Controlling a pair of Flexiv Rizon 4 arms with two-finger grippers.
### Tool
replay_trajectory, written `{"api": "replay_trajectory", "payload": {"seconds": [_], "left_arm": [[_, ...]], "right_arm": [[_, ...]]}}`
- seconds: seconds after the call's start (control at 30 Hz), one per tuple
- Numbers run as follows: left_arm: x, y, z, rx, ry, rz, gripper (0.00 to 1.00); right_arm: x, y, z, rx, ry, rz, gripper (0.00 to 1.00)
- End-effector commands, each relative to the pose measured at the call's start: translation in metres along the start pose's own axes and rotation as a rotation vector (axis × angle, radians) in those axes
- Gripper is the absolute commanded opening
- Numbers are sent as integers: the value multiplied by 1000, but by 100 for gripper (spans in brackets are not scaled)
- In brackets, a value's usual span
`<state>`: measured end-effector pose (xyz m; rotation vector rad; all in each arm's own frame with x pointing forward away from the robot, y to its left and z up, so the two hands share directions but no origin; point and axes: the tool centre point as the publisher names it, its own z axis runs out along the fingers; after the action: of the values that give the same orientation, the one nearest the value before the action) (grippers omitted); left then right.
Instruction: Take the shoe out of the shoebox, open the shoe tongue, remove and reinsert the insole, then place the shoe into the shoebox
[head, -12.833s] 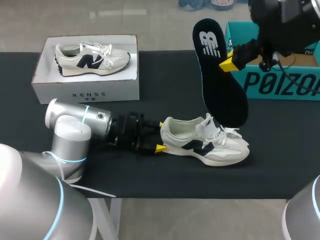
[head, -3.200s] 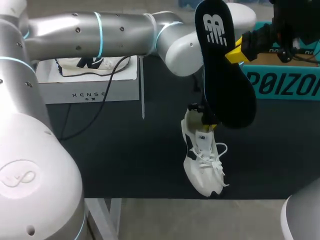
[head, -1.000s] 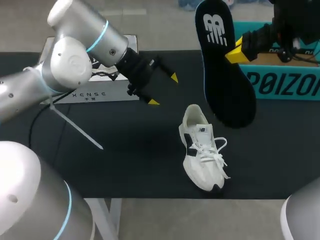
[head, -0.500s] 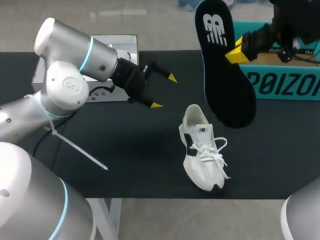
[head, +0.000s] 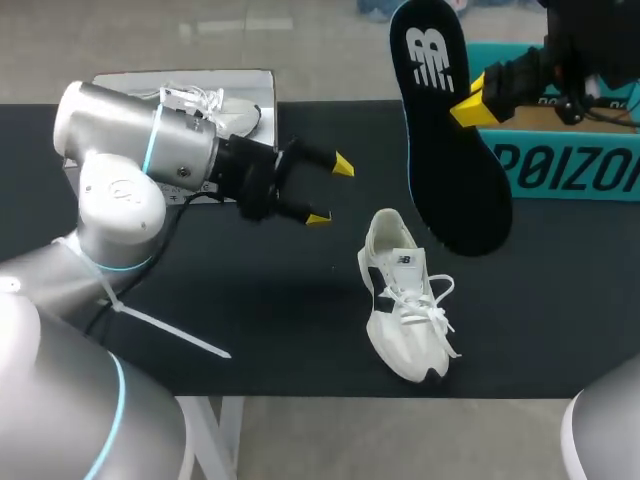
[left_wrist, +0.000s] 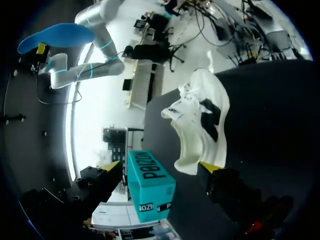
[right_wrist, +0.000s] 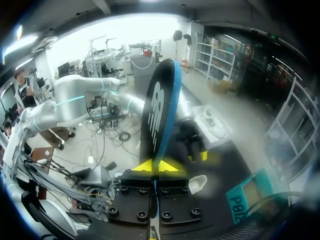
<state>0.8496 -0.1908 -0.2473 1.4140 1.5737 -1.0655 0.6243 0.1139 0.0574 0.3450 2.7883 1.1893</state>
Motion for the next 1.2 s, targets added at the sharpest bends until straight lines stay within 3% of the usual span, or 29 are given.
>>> {"api": "replay_trajectory", "payload": {"seconds": [0.03,0.23,0.53,0.8,0.87,1.2], "left_arm": [[-4,-12,3,58,-337,68,100],[-22,-21,15,71,-414,94,100],[-45,-25,33,65,-432,125,100],[-55,-26,43,88,-433,128,100],[-59,-26,45,29,-406,100,100],[-59,-26,45,29,-406,100,100]], "right_arm": [[-2,1,1,3,3,0,0],[-2,1,1,3,3,0,0],[-2,1,1,3,3,0,0],[-2,1,1,3,3,0,0],[-2,1,1,3,3,0,0],[-2,1,1,3,3,0,0]]}}
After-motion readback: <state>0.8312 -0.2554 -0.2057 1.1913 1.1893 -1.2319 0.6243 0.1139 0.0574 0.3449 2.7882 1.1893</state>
